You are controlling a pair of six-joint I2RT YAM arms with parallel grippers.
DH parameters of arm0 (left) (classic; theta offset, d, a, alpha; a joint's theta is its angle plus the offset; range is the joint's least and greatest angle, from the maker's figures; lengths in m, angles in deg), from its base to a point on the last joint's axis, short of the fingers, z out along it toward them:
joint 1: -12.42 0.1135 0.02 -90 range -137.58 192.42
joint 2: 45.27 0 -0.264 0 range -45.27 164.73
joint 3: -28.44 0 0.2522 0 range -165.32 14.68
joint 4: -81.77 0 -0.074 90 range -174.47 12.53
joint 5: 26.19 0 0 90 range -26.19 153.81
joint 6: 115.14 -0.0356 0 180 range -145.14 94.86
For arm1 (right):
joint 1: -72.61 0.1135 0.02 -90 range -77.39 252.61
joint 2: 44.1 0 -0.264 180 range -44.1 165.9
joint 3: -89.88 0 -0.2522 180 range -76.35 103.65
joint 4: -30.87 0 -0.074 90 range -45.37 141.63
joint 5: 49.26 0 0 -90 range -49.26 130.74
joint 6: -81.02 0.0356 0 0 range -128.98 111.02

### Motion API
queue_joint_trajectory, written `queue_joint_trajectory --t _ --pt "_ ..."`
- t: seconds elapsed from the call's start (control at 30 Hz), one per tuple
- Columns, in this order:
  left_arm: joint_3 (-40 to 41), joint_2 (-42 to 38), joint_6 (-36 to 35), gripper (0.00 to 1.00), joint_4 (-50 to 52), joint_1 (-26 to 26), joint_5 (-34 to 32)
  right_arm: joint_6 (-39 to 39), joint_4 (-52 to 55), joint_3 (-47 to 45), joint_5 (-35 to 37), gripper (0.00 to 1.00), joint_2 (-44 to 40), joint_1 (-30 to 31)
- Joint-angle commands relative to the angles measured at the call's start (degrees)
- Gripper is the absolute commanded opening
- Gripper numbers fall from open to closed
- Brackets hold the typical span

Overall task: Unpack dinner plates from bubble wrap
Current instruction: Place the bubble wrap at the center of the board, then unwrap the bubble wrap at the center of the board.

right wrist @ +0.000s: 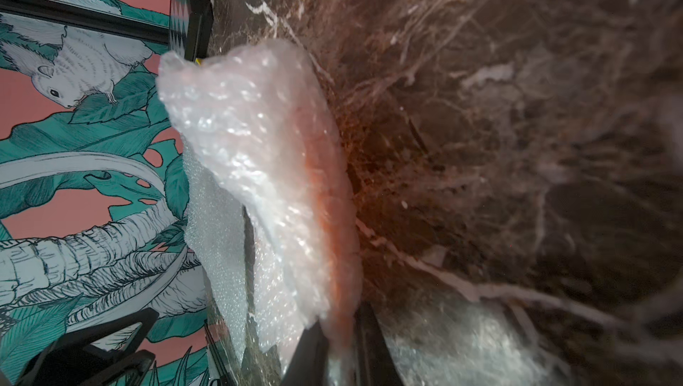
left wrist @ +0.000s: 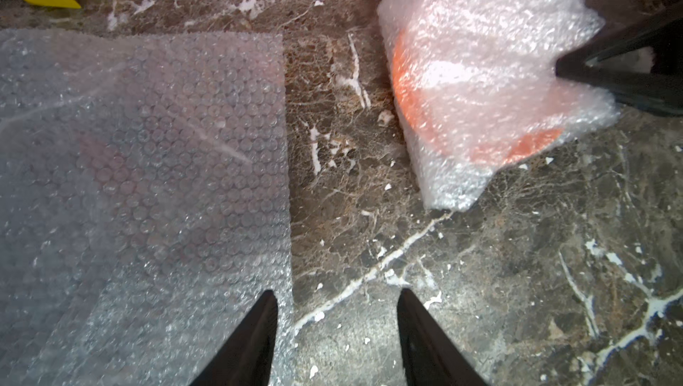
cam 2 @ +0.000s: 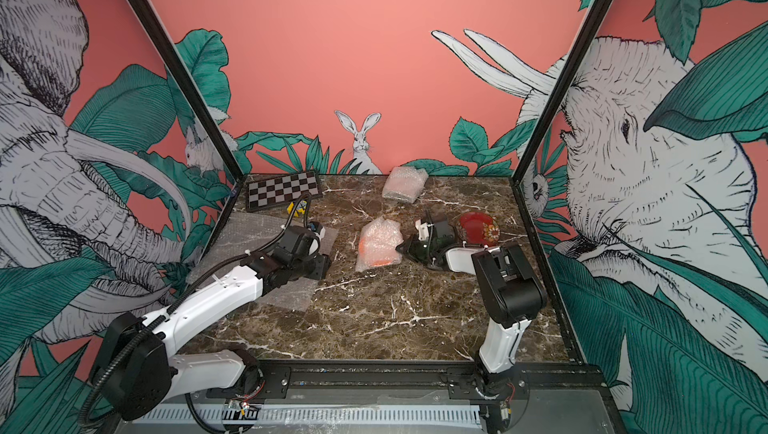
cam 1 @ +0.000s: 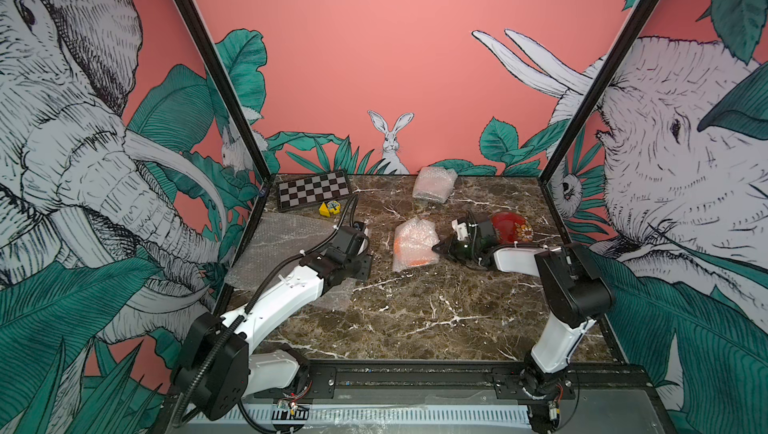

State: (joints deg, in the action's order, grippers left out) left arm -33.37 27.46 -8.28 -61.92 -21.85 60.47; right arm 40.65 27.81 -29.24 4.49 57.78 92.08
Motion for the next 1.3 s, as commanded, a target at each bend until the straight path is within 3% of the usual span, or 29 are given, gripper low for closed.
queue_joint_trajectory --t 0.0,0.17,0.33,0.5,0.9,1.27 --pt "-2.8 1.1 -2.1 0.55 -0.3 -1.4 1.7 0.1 -4.2 -2.4 -0.7 0.15 -1.6 1.1" --pt "-6.0 4.8 -3.9 0.55 -0.6 -4.3 2.7 -1.0 -3.7 -3.6 -0.4 0.2 -1.5 1.4" --pt "-9.8 9.3 -5.1 0.55 -0.6 -7.9 4.0 -3.6 0.3 -3.3 1.3 0.4 -2.7 1.4" --pt "-13.9 13.8 -6.6 0.55 -1.0 -9.2 6.2 -8.3 6.0 -3.4 3.8 0.51 -6.3 1.4" --pt "-26.6 24.6 -15.1 0.56 4.5 -13.2 4.4 -10.2 9.0 -8.4 7.6 0.54 -14.2 -2.7" --pt "-30.9 30.7 -24.8 0.56 3.0 -16.8 2.4 -9.9 9.0 -11.6 6.3 0.53 -16.3 -5.0"
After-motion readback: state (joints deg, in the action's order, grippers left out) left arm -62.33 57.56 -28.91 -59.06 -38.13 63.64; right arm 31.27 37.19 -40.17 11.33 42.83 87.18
